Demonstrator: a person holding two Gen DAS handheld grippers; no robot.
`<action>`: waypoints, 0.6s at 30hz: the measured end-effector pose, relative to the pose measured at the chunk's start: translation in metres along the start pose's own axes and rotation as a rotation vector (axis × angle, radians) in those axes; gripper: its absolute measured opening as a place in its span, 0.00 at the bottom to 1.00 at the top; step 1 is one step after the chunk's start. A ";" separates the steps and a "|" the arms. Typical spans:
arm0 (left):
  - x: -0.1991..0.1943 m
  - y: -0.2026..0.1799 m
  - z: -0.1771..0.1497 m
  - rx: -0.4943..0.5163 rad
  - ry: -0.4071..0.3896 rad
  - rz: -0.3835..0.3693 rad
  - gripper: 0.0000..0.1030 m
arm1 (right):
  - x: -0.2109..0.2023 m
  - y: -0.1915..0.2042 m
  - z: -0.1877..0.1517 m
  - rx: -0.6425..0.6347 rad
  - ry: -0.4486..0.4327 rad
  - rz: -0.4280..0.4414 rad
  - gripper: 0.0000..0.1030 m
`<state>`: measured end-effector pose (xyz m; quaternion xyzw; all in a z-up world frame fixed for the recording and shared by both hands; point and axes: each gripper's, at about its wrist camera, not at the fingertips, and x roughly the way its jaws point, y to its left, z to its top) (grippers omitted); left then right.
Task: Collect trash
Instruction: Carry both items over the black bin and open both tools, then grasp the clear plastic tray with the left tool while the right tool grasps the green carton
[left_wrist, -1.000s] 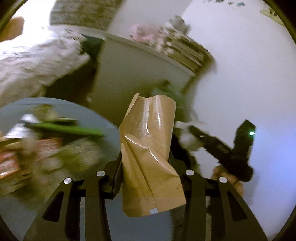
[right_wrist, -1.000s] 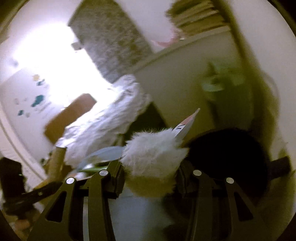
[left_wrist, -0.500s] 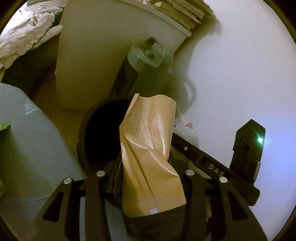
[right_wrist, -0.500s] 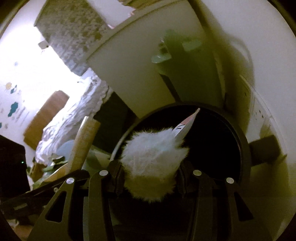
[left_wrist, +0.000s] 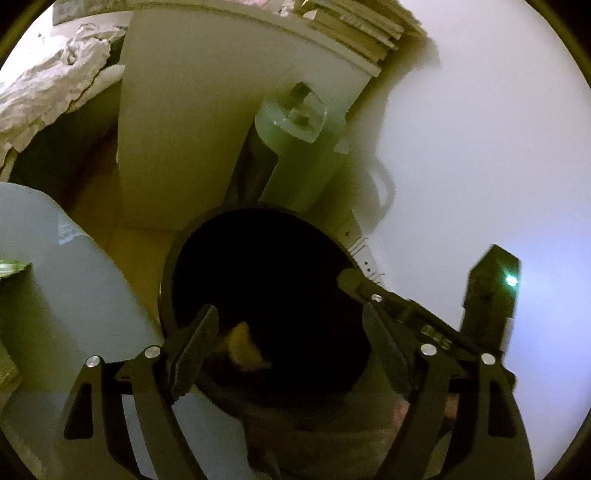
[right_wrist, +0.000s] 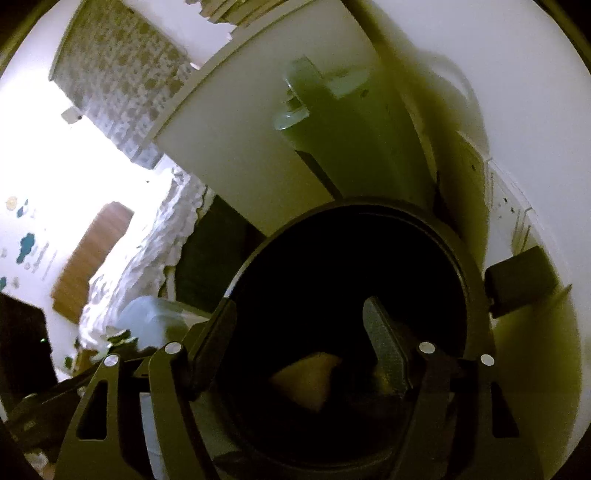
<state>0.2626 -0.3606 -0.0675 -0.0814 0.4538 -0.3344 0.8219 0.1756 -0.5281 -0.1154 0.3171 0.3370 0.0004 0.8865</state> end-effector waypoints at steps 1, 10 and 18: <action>-0.007 -0.001 -0.002 0.005 -0.007 -0.003 0.78 | 0.000 0.004 -0.001 -0.010 -0.005 0.006 0.69; -0.109 0.022 -0.035 0.008 -0.130 0.047 0.78 | -0.009 0.083 -0.022 -0.282 -0.034 0.176 0.69; -0.221 0.098 -0.105 0.004 -0.214 0.348 0.78 | -0.019 0.231 -0.094 -0.873 0.075 0.441 0.84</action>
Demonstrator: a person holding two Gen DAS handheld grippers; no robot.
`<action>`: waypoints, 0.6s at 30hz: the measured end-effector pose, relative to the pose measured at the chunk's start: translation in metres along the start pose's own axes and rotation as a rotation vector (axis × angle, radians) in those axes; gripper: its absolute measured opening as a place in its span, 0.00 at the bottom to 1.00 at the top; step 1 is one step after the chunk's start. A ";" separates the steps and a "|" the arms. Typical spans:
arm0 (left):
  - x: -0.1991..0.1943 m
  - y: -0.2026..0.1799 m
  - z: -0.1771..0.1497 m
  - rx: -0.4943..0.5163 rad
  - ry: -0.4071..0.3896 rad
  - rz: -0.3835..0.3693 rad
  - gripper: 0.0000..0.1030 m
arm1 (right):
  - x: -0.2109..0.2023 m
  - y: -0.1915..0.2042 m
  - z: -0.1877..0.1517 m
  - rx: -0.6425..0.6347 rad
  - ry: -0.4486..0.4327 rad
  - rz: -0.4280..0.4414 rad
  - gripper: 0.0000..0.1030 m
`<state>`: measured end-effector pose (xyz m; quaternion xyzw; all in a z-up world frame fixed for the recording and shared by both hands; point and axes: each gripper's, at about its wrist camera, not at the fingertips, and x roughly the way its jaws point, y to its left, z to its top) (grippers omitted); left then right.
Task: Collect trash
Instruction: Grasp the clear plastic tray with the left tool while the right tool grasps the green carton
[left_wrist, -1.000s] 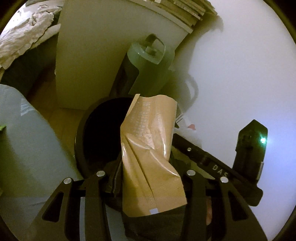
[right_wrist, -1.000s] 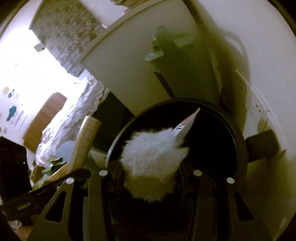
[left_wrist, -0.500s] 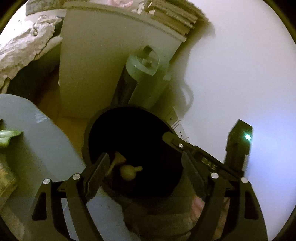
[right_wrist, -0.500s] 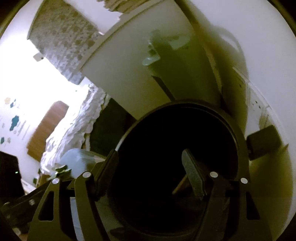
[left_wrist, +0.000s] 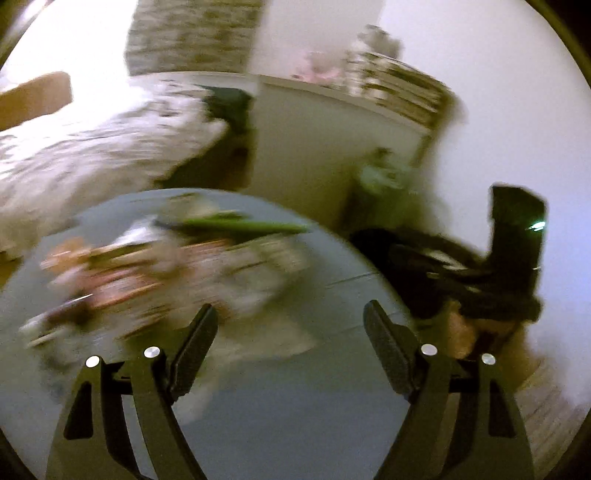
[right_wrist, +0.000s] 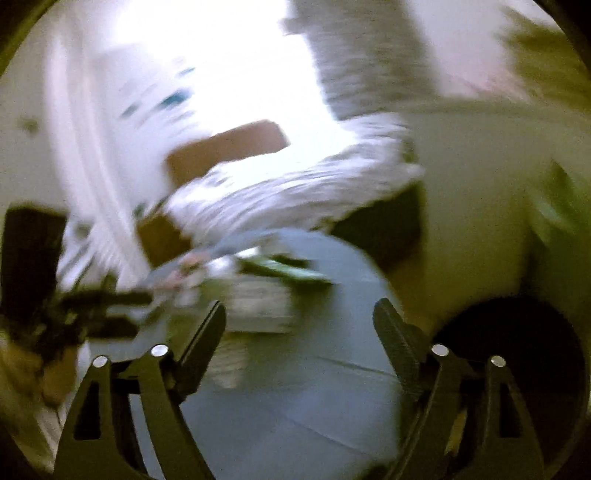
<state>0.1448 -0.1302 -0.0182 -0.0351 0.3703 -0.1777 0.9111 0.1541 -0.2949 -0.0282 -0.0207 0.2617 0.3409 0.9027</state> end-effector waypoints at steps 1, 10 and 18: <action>-0.009 0.016 -0.007 -0.008 -0.001 0.046 0.78 | 0.011 0.018 0.009 -0.092 0.027 0.021 0.85; -0.020 0.109 -0.044 -0.045 0.096 0.201 0.78 | 0.104 0.097 0.030 -0.666 0.307 0.098 0.85; 0.009 0.107 -0.046 0.005 0.152 0.149 0.69 | 0.137 0.100 0.031 -0.747 0.485 0.102 0.74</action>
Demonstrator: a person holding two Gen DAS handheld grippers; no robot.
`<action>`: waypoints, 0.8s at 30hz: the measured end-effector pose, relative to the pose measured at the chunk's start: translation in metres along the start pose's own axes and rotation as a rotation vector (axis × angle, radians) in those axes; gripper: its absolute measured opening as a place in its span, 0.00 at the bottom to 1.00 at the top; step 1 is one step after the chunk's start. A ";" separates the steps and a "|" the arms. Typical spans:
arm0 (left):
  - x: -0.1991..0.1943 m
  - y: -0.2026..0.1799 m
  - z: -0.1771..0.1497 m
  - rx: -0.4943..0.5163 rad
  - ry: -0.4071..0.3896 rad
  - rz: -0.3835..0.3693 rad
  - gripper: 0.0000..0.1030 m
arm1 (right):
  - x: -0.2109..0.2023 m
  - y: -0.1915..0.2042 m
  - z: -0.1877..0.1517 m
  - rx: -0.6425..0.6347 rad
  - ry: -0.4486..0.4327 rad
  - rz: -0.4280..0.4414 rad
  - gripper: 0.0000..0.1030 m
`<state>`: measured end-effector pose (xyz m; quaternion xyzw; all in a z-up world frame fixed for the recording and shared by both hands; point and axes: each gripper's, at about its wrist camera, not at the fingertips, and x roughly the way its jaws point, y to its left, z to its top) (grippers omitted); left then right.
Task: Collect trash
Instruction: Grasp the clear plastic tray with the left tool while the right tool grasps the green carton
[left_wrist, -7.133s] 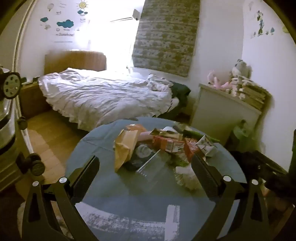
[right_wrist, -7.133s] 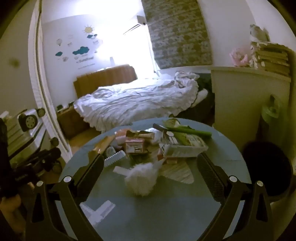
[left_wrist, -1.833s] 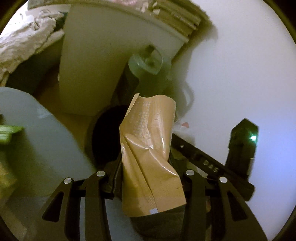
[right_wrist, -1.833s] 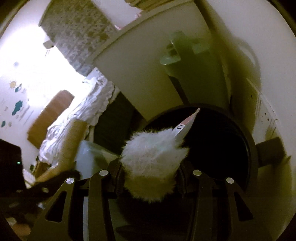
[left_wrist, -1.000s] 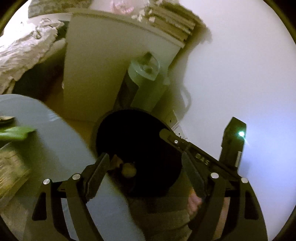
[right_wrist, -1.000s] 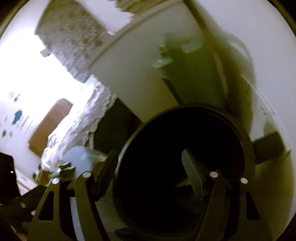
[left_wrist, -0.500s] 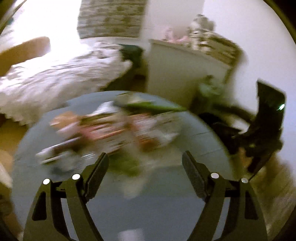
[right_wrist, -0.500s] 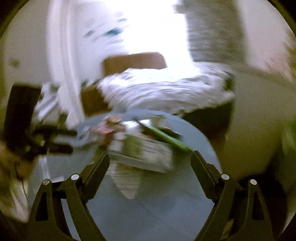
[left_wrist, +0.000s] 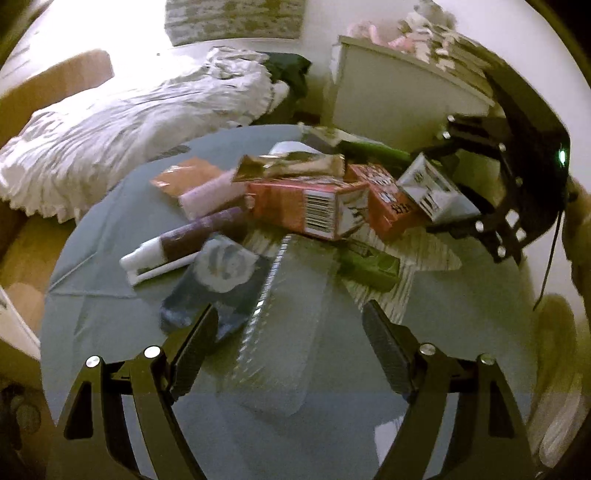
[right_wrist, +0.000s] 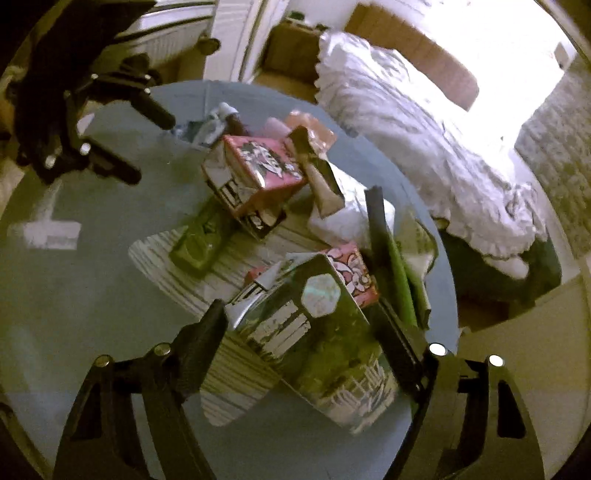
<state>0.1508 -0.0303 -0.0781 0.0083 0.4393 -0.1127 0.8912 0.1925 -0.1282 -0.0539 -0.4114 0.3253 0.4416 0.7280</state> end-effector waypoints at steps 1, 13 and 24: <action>0.006 -0.004 0.001 0.021 0.022 0.006 0.50 | -0.003 -0.001 -0.001 0.016 -0.016 0.004 0.73; -0.042 -0.022 0.001 -0.054 -0.112 -0.040 0.38 | -0.128 -0.034 -0.076 0.655 -0.597 0.108 0.68; -0.057 -0.134 0.060 0.055 -0.246 -0.272 0.38 | -0.207 -0.051 -0.259 1.293 -0.985 -0.078 0.66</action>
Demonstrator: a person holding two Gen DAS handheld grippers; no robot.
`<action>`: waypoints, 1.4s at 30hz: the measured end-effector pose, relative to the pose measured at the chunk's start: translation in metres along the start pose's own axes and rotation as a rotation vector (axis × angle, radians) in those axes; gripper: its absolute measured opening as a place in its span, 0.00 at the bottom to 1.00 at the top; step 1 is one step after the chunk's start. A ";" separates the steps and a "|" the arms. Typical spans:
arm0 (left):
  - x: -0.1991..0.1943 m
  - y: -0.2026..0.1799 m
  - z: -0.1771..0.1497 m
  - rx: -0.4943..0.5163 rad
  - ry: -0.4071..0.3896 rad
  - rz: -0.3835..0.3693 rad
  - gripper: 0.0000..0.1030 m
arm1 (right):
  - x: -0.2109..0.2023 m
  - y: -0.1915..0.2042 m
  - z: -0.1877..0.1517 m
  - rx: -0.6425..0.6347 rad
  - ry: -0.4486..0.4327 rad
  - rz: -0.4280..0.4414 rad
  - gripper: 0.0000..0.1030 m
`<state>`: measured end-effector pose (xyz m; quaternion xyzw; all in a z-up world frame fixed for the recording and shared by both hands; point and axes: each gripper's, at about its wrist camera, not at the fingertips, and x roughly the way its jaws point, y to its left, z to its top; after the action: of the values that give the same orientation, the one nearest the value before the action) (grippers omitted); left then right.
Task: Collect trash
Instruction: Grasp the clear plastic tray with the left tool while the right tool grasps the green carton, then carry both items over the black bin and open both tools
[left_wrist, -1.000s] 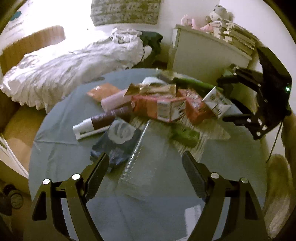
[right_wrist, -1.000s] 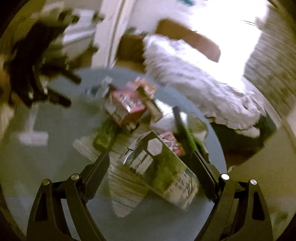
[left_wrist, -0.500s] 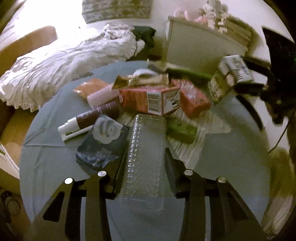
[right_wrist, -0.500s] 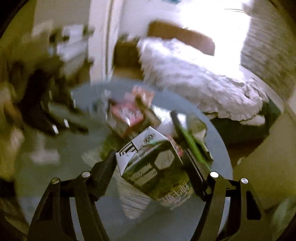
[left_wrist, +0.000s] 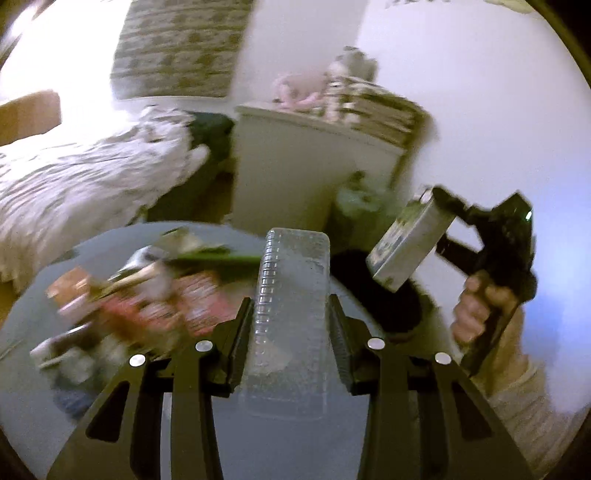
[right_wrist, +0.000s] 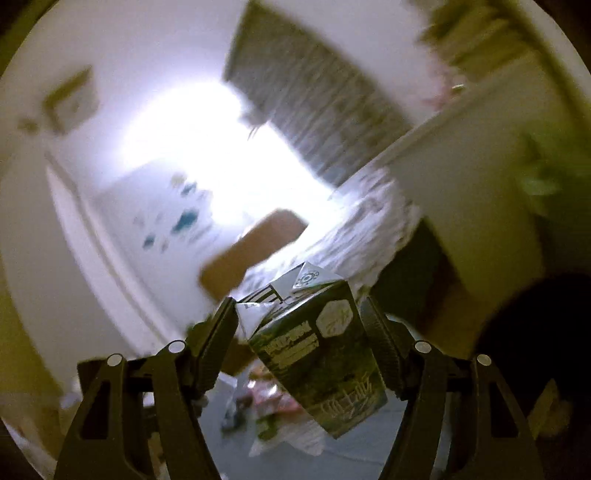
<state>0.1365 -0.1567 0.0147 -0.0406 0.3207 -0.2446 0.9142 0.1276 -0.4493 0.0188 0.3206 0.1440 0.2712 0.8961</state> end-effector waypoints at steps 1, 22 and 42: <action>0.009 -0.010 0.005 0.008 -0.008 -0.026 0.38 | -0.010 -0.008 0.003 0.010 -0.022 -0.032 0.66; 0.194 -0.112 0.023 0.027 0.175 -0.192 0.38 | -0.040 -0.109 -0.006 0.001 -0.065 -0.509 0.65; 0.242 -0.126 0.015 0.003 0.247 -0.194 0.45 | -0.019 -0.127 -0.015 0.060 0.013 -0.559 0.65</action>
<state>0.2557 -0.3835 -0.0816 -0.0398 0.4249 -0.3354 0.8399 0.1560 -0.5352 -0.0734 0.2931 0.2405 0.0112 0.9253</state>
